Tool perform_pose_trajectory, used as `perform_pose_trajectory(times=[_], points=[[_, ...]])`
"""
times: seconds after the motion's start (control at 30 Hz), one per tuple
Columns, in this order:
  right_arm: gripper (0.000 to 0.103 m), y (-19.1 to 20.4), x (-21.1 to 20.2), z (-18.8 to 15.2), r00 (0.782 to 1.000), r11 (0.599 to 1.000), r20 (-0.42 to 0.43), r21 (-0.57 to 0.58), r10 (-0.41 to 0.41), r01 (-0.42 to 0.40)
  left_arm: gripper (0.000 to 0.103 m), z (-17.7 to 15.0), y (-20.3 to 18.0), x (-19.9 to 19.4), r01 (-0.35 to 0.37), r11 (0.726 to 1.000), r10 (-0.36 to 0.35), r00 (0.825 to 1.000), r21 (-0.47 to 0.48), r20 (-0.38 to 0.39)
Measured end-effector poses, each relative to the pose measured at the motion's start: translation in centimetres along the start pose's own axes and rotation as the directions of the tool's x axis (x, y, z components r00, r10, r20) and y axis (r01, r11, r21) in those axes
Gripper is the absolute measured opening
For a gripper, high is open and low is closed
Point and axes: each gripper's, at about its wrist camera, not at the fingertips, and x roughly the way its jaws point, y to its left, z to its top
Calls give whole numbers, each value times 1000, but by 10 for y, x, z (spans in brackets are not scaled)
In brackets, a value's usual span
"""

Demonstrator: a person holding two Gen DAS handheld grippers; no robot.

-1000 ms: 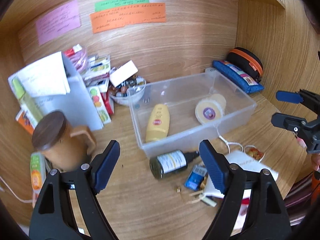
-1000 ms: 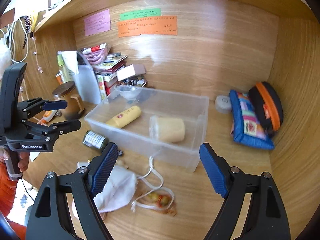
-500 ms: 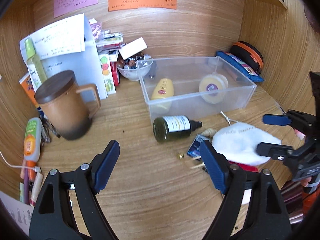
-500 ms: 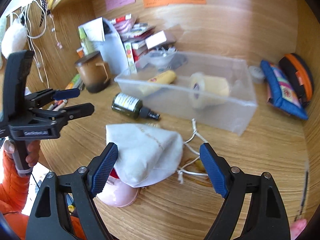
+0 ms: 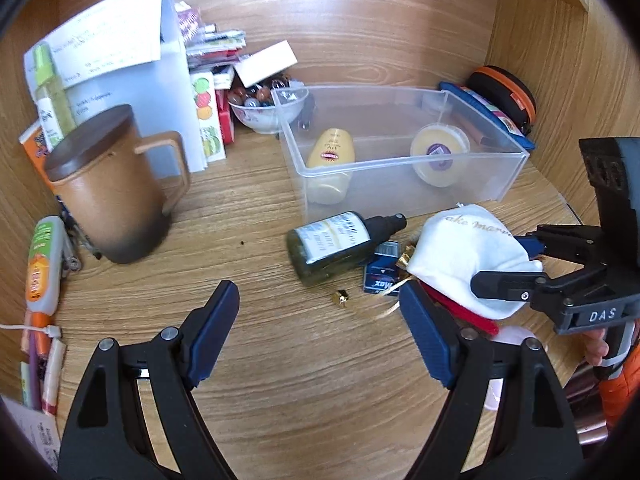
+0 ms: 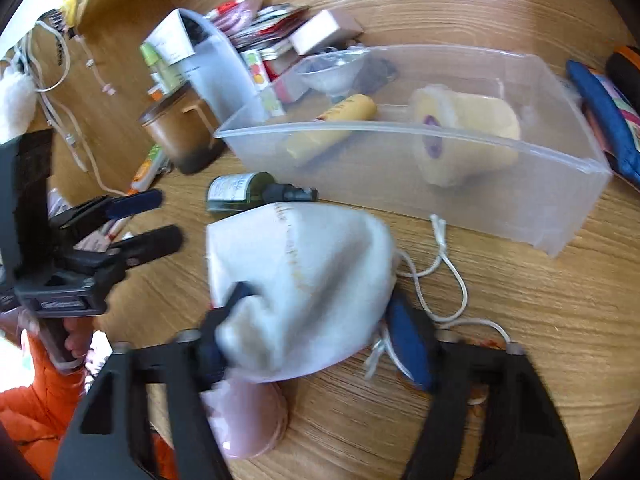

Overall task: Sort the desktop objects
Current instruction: 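Grasp the white cloth pouch with the right gripper while the left approaches the green bottle, then grasp the green spray bottle with the left gripper and lift it over the bin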

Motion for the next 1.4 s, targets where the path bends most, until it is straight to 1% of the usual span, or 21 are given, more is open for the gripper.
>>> perform_pose_trajectory(times=[0.07,0.1,0.17,0.23,0.33,0.47,0.7,0.73,0.8,0.83,0.93,1.0,1.03,1.1,1.23,1.4], points=[[45,4,0,3,1000,1000,12,-26,-16,16,82,3,-1,8,6,1000,-6,1000,10,-12],[43,5,0,3,1000,999,17,-40,-23,24,82,4,-2,13,6,1000,-6,1000,15,-20],[34,6,-1,4,999,998,26,-47,-27,28,82,8,-2,20,12,1000,-11,999,19,-33],[29,7,-6,5,999,998,41,-51,-28,30,82,11,-1,28,12,1000,-10,999,21,-51],[27,9,-16,5,996,996,70,-68,-50,55,82,17,-1,38,23,1000,-22,997,10,-75],[26,9,-32,5,991,994,114,-75,-72,81,82,24,-2,50,25,1000,-25,996,1,-88],[26,-2,-68,13,978,993,188,-45,-96,106,82,30,-2,66,23,999,-26,993,-26,-117],[26,-3,-71,15,976,993,192,-42,-100,110,81,30,-2,68,20,999,-23,992,-27,-121],[26,-6,-74,18,975,992,193,-42,-108,119,75,30,-3,72,48,998,-51,990,-30,-135],[26,-7,-75,18,974,991,194,-41,-116,126,75,30,-5,72,44,999,-47,990,-26,-134],[26,-10,-73,19,975,991,188,-36,-123,132,71,28,-11,67,27,1000,-26,993,7,-116],[26,-11,-72,18,975,991,186,-32,-124,132,64,26,-15,62,33,999,-30,994,23,-105],[26,-11,-71,19,975,991,185,-34,-124,132,64,26,-16,58,29,999,-26,995,34,-97],[26,-9,-71,20,974,990,186,-37,-128,137,64,25,-19,50,-10,998,14,998,58,-66],[26,-6,-73,20,973,989,191,-43,-131,141,64,28,-16,39,1,999,1,999,49,-45],[26,-1,-82,20,967,987,212,-49,-138,151,64,31,-22,19,3,999,-2,1000,52,-5]])
